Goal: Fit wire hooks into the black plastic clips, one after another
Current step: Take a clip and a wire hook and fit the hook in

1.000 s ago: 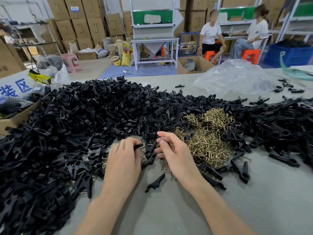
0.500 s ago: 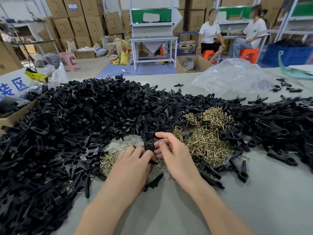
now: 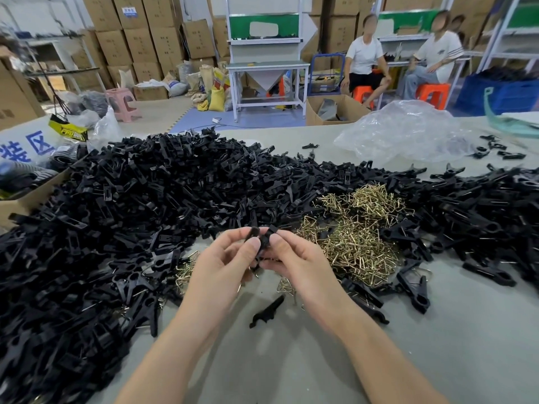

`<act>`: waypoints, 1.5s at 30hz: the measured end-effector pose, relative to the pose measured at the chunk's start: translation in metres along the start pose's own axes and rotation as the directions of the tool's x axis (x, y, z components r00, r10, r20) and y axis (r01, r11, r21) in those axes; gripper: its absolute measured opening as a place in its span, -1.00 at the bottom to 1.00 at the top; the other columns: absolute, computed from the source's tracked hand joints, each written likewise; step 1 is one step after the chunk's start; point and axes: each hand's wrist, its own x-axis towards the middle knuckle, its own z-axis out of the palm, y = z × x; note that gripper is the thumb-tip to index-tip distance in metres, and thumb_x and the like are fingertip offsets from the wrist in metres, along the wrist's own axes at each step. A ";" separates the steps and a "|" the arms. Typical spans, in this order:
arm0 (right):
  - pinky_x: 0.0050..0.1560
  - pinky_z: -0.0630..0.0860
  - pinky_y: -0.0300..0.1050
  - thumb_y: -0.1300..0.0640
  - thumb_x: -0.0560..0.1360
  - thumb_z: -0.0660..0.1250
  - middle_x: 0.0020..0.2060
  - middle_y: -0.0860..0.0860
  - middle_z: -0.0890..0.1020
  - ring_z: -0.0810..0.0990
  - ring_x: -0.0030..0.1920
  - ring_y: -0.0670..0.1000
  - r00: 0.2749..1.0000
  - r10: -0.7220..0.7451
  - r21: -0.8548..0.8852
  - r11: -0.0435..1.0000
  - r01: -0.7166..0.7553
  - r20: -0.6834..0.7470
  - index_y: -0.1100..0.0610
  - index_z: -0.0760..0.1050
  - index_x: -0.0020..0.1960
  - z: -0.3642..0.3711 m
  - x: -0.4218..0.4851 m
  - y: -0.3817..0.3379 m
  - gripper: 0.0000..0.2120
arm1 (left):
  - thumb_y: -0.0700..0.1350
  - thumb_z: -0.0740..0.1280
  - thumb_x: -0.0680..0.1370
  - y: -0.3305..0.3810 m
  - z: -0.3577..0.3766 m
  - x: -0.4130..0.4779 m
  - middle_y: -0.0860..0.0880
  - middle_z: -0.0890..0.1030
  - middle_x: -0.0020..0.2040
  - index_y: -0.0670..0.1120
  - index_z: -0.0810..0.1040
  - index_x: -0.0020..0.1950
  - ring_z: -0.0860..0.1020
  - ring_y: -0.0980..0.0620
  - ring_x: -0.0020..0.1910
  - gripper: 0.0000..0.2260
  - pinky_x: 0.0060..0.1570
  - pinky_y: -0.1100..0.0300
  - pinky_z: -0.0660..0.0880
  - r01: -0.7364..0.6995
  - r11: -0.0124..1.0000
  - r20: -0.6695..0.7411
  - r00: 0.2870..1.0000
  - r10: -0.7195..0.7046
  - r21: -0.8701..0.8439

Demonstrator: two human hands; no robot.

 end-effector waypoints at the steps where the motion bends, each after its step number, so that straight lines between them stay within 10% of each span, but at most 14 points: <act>1: 0.05 0.62 -0.19 0.13 0.70 0.21 0.02 0.03 0.73 0.70 0.04 -0.04 1.000 -0.008 0.013 1.000 0.008 0.003 0.07 0.66 0.17 0.001 0.000 -0.001 -0.76 | -0.10 0.34 0.61 -0.001 0.001 0.000 0.07 0.61 -0.32 0.08 0.67 0.03 0.48 0.13 -0.38 -0.88 -0.36 0.31 0.46 0.004 1.000 0.006 1.000 -0.004 -0.007; 6: 0.09 0.65 -0.08 0.13 0.68 0.23 0.00 0.09 0.74 0.71 0.06 0.04 1.000 0.005 0.068 0.998 -0.003 -0.021 0.09 0.66 0.10 0.001 0.001 0.000 -0.78 | -0.02 0.32 0.62 -0.006 0.002 0.001 0.18 0.60 -0.31 0.13 0.60 0.08 0.45 0.22 -0.44 -0.91 -0.41 0.42 0.36 -0.118 0.968 -0.091 0.986 0.142 0.223; 11: -0.06 0.66 -0.10 0.13 0.68 0.23 -0.06 0.16 0.73 0.71 -0.11 0.07 0.999 0.026 0.172 0.985 -0.019 -0.040 0.13 0.62 0.00 0.004 0.003 0.000 -0.80 | 0.00 0.27 0.64 -0.011 0.002 -0.003 0.17 0.60 -0.03 0.15 0.59 0.19 0.56 0.33 -0.08 -0.83 -0.13 0.52 0.37 -0.272 0.782 -0.128 0.905 0.406 0.560; 22: -0.01 0.65 -0.14 0.15 0.63 0.35 -0.04 0.03 0.73 0.71 -0.08 0.02 0.999 0.036 0.073 0.997 -0.038 0.029 0.04 0.66 0.14 -0.001 0.000 0.003 -0.85 | -0.13 0.35 0.61 -0.002 0.000 -0.001 0.13 0.71 -0.03 0.10 0.62 0.14 0.65 0.16 -0.03 -0.83 -0.06 0.32 0.55 -0.077 0.992 -0.108 0.990 0.087 0.100; 37: -0.07 0.66 -0.11 0.16 0.61 0.36 -0.13 -0.02 0.71 0.69 -0.14 -0.01 1.000 0.012 0.053 0.999 -0.013 0.015 0.10 0.64 0.16 -0.002 0.000 0.001 -0.84 | -0.06 0.25 0.64 -0.007 -0.003 -0.003 0.13 0.63 -0.22 0.24 0.55 0.09 0.52 0.17 -0.38 -0.81 -0.40 0.42 0.38 -0.244 0.880 -0.074 0.952 0.298 0.407; 45: -0.09 0.64 -0.17 0.16 0.61 0.36 -0.16 -0.06 0.70 0.67 -0.13 -0.10 0.999 -0.028 0.009 1.000 0.028 -0.024 0.04 0.65 0.13 -0.005 0.000 -0.001 -0.86 | -0.07 0.35 0.61 0.000 -0.003 -0.001 0.05 0.63 -0.23 0.13 0.64 0.08 0.55 0.21 -0.29 -0.87 -0.31 0.42 0.44 -0.161 0.965 -0.046 0.984 0.174 0.207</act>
